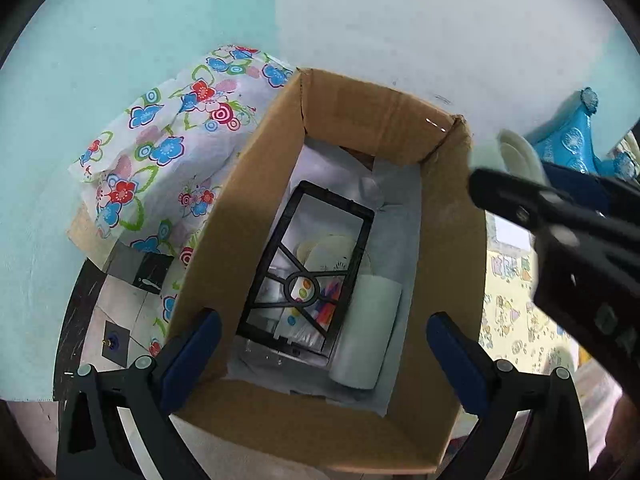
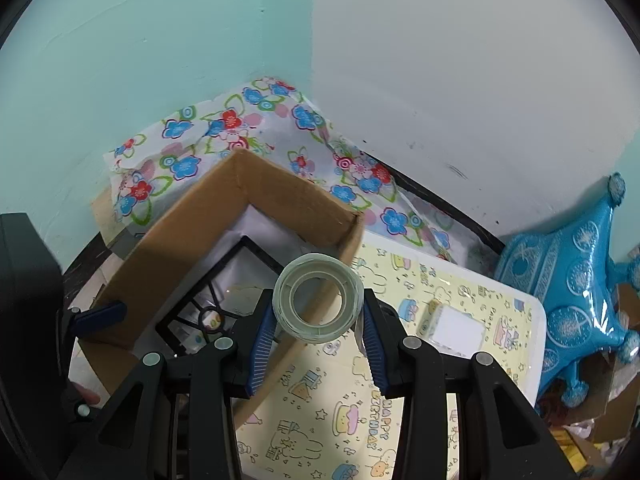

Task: Organize objects
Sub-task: 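Lower grid frame into box, open left gripper while right gripper releases tape roll into box, then move both grippers out of the box back over the table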

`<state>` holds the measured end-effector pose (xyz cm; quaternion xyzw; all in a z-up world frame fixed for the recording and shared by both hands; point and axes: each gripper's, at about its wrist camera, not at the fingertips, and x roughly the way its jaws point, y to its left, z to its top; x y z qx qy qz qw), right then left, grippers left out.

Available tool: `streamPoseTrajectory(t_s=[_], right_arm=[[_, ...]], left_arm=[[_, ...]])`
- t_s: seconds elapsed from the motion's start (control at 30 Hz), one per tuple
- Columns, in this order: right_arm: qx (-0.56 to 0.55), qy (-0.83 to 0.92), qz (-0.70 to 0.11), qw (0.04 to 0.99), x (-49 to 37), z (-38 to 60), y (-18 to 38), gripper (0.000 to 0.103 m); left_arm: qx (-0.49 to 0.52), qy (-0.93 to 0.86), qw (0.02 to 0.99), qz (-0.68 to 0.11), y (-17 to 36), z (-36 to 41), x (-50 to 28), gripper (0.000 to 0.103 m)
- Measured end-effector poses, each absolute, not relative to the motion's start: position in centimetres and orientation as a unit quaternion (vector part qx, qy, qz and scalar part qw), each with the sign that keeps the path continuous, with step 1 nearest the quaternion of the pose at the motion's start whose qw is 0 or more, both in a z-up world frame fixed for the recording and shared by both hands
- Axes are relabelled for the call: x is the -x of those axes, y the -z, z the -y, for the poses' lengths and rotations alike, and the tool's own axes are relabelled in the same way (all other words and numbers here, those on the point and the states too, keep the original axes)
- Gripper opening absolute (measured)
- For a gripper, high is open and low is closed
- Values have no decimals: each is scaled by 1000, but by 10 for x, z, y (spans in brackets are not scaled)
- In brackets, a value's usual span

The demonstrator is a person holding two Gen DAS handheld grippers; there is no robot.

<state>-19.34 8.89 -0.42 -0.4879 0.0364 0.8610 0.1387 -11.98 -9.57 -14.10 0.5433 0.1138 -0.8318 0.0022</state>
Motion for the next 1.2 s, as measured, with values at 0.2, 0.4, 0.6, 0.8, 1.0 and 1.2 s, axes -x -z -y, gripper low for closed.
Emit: streamPoseTrajectory(t_s=[0.2, 0.4, 0.6, 0.8, 1.0, 1.2], right_arm=[[491, -861, -36, 123, 207, -77, 12, 44], [504, -856, -47, 107, 214, -74, 25, 44], [506, -856, -61, 86, 212, -75, 32, 58], [494, -865, -29, 79, 210, -64, 25, 86], [485, -867, -14, 111, 200, -76, 16, 87], [475, -869, -28, 134, 177, -95, 3, 91]], left_arm=[[-548, 830, -10, -107, 140, 96, 109, 103], [-552, 826, -14, -113, 141, 95, 108, 103], [-555, 824, -15, -115, 142, 94, 109, 103], [-556, 822, -13, -121, 137, 98, 109, 103], [-550, 826, -7, -120, 129, 95, 105, 103], [-538, 836, 1, -111, 111, 84, 98, 103]])
